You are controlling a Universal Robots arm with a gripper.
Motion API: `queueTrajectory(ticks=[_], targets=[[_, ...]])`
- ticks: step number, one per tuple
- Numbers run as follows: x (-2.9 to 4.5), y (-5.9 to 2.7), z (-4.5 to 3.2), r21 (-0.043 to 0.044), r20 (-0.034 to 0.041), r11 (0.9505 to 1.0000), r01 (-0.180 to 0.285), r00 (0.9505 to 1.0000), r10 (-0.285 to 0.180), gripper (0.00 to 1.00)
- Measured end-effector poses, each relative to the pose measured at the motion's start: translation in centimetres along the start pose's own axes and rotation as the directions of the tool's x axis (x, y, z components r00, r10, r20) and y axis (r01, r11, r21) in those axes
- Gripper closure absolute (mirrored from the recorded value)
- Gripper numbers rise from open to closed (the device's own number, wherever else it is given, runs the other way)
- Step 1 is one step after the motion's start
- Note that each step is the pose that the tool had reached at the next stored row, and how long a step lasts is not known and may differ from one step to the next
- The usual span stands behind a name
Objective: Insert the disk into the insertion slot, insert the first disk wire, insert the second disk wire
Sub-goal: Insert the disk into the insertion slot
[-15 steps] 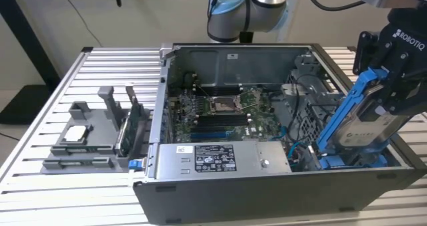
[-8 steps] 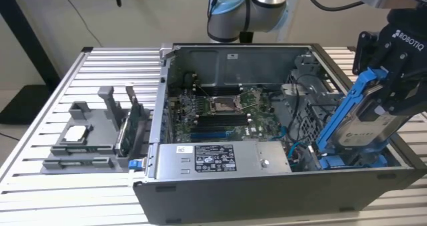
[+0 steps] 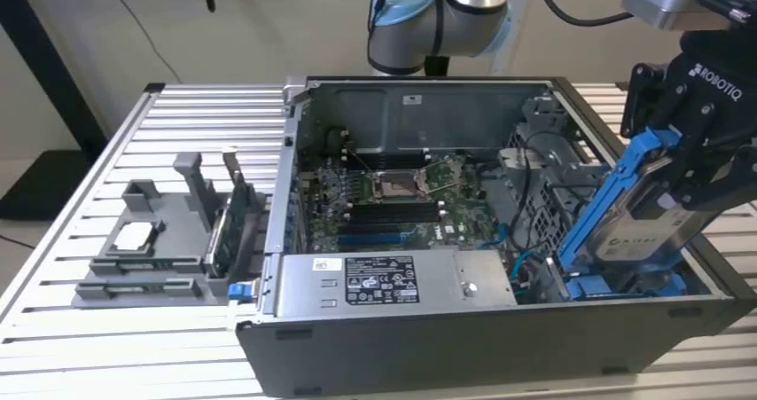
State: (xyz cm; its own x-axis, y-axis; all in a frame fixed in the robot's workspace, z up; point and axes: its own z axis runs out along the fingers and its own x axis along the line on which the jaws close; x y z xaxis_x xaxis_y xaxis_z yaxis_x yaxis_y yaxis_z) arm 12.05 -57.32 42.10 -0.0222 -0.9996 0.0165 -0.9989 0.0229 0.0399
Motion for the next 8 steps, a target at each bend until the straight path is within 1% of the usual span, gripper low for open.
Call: queueTrajectory(ticks=[2,5,8], targets=[[0.00,-0.08,0.12,-0.0001,0.0041,1.0000,0.000,1.0000,0.000,0.67],[-0.01,-0.25,0.31,-0.0002,0.0081,1.0000,-0.002,1.0000,0.002,0.67],[-0.02,-0.30,0.54,-0.0003,0.0096,1.0000,-0.004,0.9999,0.004,0.67]])
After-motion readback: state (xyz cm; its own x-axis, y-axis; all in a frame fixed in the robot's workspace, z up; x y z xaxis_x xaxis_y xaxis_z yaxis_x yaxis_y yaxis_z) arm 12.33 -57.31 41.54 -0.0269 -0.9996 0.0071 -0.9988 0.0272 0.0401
